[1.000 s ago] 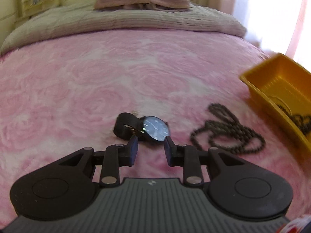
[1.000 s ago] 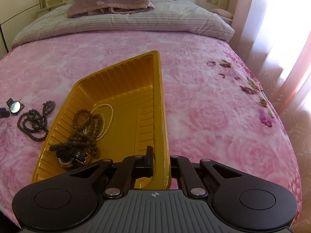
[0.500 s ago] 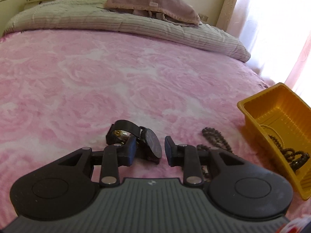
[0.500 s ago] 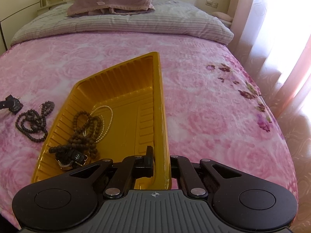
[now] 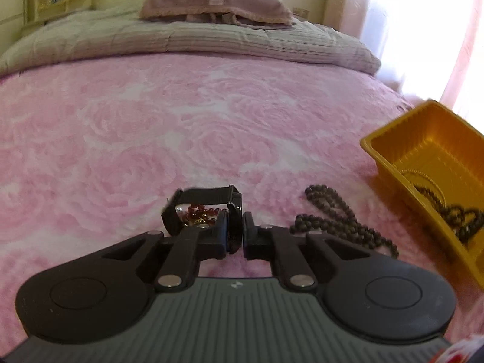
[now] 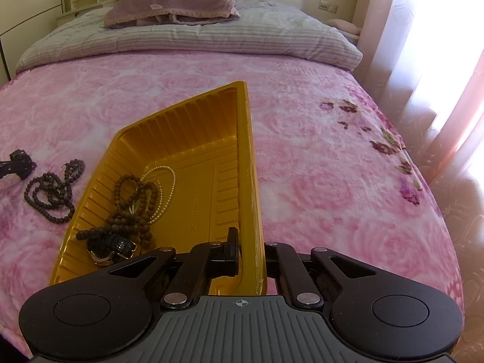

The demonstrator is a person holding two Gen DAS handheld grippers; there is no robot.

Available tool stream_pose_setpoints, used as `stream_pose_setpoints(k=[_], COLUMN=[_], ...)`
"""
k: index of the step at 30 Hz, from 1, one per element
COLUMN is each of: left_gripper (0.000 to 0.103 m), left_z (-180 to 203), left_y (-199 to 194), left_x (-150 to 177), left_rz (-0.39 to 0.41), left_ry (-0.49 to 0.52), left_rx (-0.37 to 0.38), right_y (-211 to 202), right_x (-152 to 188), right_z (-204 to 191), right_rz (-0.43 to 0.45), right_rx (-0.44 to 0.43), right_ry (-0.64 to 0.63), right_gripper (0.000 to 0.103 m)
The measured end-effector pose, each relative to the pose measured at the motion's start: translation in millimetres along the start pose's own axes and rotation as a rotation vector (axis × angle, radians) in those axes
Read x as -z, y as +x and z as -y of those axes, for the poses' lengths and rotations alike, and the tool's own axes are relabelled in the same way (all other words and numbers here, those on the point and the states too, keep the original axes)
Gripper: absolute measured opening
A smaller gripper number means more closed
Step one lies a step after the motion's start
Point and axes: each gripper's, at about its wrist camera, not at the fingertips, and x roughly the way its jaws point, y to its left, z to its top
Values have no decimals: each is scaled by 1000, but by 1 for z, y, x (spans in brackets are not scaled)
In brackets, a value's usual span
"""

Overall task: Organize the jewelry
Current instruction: 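Grasp the black-strap watch by its strap with the left gripper, then carry the watch into the orange tray and open the left gripper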

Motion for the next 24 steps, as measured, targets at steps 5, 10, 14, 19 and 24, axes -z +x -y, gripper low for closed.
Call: stream_pose_setpoints(k=[5, 10, 14, 19, 24], left_gripper=[8, 8, 8, 8, 8], left_z=[6, 15, 35, 78, 128], left_y=[-29, -47, -53, -55, -54], left_x=[4, 4, -3, -18, -36], left_rz=[14, 12, 25, 46, 66], left_ry=[79, 100, 123, 157, 212], left_rx=[-8, 37, 111, 237, 384], right_y=[-1, -1, -1, -2, -3], right_x=[0, 1, 1, 2, 3], right_z=[-1, -1, -1, -2, -2], right_rz=[0, 2, 2, 5, 9], right_rx=[-1, -2, -4, -5, -4], right_ry=[-2, -6, -1, 1, -4], right_gripper=[5, 6, 6, 6, 6])
